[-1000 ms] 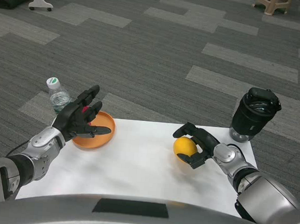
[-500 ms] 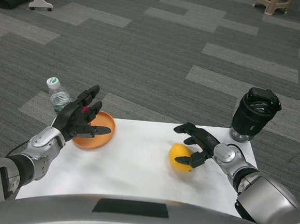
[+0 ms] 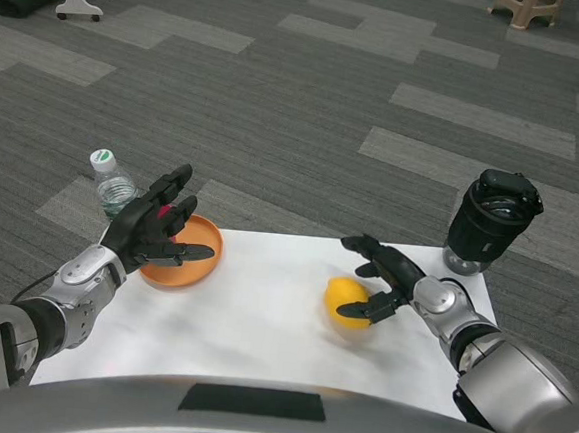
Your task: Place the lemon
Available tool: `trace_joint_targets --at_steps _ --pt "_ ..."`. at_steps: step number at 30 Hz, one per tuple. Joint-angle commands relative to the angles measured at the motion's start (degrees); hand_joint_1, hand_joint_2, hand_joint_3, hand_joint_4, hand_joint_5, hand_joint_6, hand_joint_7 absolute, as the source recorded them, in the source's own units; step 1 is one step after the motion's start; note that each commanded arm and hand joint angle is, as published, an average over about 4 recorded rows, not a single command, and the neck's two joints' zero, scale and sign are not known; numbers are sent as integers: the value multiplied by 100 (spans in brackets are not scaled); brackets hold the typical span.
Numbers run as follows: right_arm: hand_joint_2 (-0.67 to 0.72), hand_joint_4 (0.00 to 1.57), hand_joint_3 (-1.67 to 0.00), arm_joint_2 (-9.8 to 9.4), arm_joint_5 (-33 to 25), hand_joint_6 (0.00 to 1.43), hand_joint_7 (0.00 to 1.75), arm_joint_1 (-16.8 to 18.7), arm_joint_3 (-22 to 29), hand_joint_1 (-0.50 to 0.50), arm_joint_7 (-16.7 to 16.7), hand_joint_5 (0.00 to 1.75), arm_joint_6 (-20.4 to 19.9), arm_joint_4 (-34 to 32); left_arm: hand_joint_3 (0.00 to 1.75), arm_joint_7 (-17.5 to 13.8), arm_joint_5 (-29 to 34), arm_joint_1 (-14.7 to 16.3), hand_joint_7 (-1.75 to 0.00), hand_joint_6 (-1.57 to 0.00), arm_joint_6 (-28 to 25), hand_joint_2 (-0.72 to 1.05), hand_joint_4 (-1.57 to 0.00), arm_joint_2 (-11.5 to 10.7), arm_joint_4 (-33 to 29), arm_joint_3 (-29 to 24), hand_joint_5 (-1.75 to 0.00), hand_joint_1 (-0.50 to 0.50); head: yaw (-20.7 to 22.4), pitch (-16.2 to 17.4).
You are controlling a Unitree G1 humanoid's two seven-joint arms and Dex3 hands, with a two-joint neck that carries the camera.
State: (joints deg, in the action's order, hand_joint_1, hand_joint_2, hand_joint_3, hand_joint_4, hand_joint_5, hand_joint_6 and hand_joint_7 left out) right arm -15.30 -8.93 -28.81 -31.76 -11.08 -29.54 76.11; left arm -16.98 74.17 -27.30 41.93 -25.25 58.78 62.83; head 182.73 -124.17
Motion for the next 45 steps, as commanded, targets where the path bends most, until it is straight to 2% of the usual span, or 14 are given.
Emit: trace_joint_targets --at_steps 1,5,9,13,21,23,28,35,38,42,45 --pt "-29 0 -48 -6 -61 0 21 95 438 -12 5 78 5 -244 9 10 10 -85 0 0 26 34 0 -16 37 -32 0 50 19 -10" --pt "-29 0 -48 -8 -4 0 17 286 820 -6 -8 87 -24 -404 9 10 10 -91 0 0 26 34 0 -16 37 -34 0 50 4 -18" --pt "-29 0 -48 14 67 0 14 513 1370 -4 5 87 -114 -685 9 10 10 -91 0 0 26 34 0 -16 37 -34 0 50 4 -18" --pt "-29 0 -40 9 67 0 14 715 1928 -3 14 87 -210 -1050 9 10 10 -91 0 0 26 34 0 -16 37 -34 0 50 -9 -22" --pt "-29 0 -40 -8 36 0 14 943 2662 0 14 87 -272 -1766 9 10 10 -87 0 0 26 34 0 -16 37 -34 0 50 9 -51" --pt "-26 0 -40 -8 -30 0 14 987 2798 1 27 82 -333 -1916 9 10 10 -91 0 0 26 34 0 -16 37 -38 0 50 9 -51" --pt "-16 0 -40 -11 -333 0 14 1049 2930 4 45 68 -511 -2169 9 10 10 -83 0 0 26 34 0 -20 37 -45 0 50 4 -69" --pt "-11 0 -40 -6 -503 0 14 1139 3105 4 64 68 -553 -2498 9 10 10 -81 0 0 26 34 0 -16 37 -54 0 50 -1 -90" --pt "-10 0 -40 14 -518 0 14 1154 3185 4 71 61 -553 -2584 9 10 10 -74 0 0 26 34 0 -16 37 -60 0 50 -18 -103" --pt "-3 0 -36 22 -557 0 14 1159 3264 4 181 68 -566 -2584 9 10 10 -74 0 0 26 34 0 -11 37 -69 0 50 -23 -110" --pt "-3 0 -34 27 -557 0 14 1159 3272 4 185 61 -571 -2584 9 10 10 -74 0 0 26 34 0 -7 37 -69 0 50 -8 -129"
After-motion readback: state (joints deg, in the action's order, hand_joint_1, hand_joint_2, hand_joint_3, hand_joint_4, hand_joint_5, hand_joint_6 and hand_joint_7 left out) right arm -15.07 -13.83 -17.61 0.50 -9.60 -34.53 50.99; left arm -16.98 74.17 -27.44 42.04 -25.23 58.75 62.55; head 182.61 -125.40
